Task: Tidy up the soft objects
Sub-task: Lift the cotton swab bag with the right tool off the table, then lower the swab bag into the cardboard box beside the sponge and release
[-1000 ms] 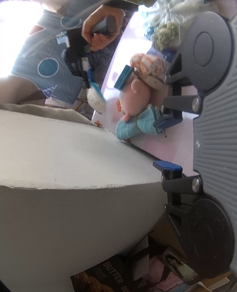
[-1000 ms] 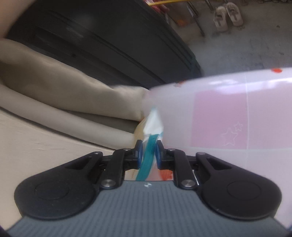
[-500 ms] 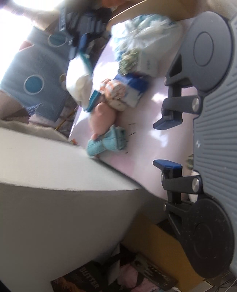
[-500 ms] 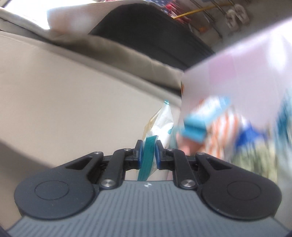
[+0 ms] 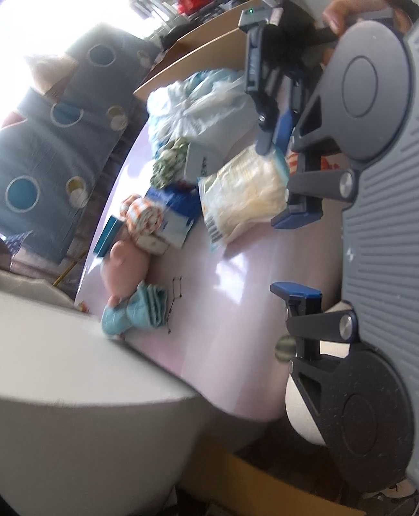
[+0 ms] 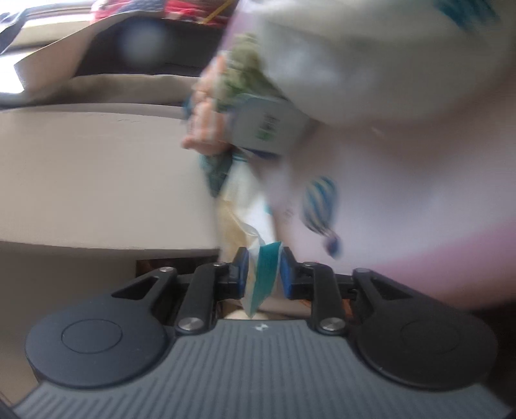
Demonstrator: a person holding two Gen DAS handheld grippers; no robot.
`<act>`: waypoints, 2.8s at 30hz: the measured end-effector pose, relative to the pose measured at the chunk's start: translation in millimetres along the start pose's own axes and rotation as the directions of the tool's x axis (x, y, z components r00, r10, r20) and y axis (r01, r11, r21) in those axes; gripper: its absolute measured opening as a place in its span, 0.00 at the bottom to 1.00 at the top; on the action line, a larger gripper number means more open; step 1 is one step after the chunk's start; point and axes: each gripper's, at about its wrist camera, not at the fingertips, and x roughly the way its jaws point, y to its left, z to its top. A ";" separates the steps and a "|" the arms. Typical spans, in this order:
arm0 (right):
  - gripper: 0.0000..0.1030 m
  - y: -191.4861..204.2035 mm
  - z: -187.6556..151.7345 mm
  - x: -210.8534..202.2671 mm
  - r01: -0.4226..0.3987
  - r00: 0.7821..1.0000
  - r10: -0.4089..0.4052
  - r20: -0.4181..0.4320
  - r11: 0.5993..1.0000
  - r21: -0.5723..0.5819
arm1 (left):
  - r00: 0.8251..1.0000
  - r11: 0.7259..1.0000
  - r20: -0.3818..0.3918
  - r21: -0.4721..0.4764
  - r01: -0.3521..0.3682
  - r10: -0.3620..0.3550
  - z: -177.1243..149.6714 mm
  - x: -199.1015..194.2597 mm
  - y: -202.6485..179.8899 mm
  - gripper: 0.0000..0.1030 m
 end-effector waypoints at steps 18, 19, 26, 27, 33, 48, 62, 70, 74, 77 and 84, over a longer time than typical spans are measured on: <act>0.45 62.7 43.2 48.7 0.112 0.994 -0.108 0.031 0.949 -0.295 | 0.975 0.992 -0.185 -0.042 0.118 -0.124 37.0 80.0 -19.5 0.37; 0.45 59.7 43.9 52.5 0.113 0.993 -0.114 0.014 0.950 -0.290 | 0.972 0.992 -0.198 -0.043 0.120 -0.126 37.9 84.4 -19.9 0.37; 0.35 48.2 41.7 57.5 0.149 0.986 -0.162 -0.024 0.947 -0.285 | 0.960 0.991 -0.246 -0.046 0.125 -0.133 36.4 102.0 -21.5 0.35; 0.33 47.8 41.6 56.8 0.153 0.986 -0.167 -0.027 0.946 -0.286 | 0.960 0.991 -0.249 -0.042 0.124 -0.131 36.5 103.3 -22.1 0.34; 0.31 49.9 41.5 63.4 0.173 0.981 -0.191 -0.031 0.938 -0.301 | 0.960 0.992 -0.250 -0.036 0.123 -0.129 36.6 108.2 -26.3 0.28; 0.24 93.1 31.8 14.2 0.039 0.999 -0.036 0.015 0.945 -0.324 | 0.990 0.986 -0.091 0.115 0.122 -0.111 51.0 29.7 -72.4 0.15; 0.23 110.8 110.1 -196.0 0.062 0.945 0.049 0.324 0.945 -0.322 | 0.941 0.857 -0.102 0.390 0.337 -0.324 126.4 27.4 -274.1 0.14; 0.23 47.1 233.2 -264.9 0.192 0.902 -0.099 0.420 0.964 -0.183 | 0.921 0.813 -0.262 0.442 0.379 -0.287 166.2 152.3 -423.5 0.15; 0.23 8.4 302.2 -258.1 0.242 0.895 -0.170 0.413 0.962 -0.128 | 0.922 0.821 -0.317 0.448 0.354 -0.225 177.5 220.2 -466.2 0.16; 0.23 -9.9 346.1 -246.6 0.280 0.887 -0.211 0.410 0.953 -0.116 | 0.930 0.832 -0.327 0.458 0.312 -0.169 185.5 259.9 -486.6 0.17; 0.24 -42.0 422.6 -201.0 0.371 0.869 -0.299 0.394 0.921 -0.121 | 0.932 0.858 -0.359 0.466 0.217 -0.041 197.5 337.3 -511.2 0.26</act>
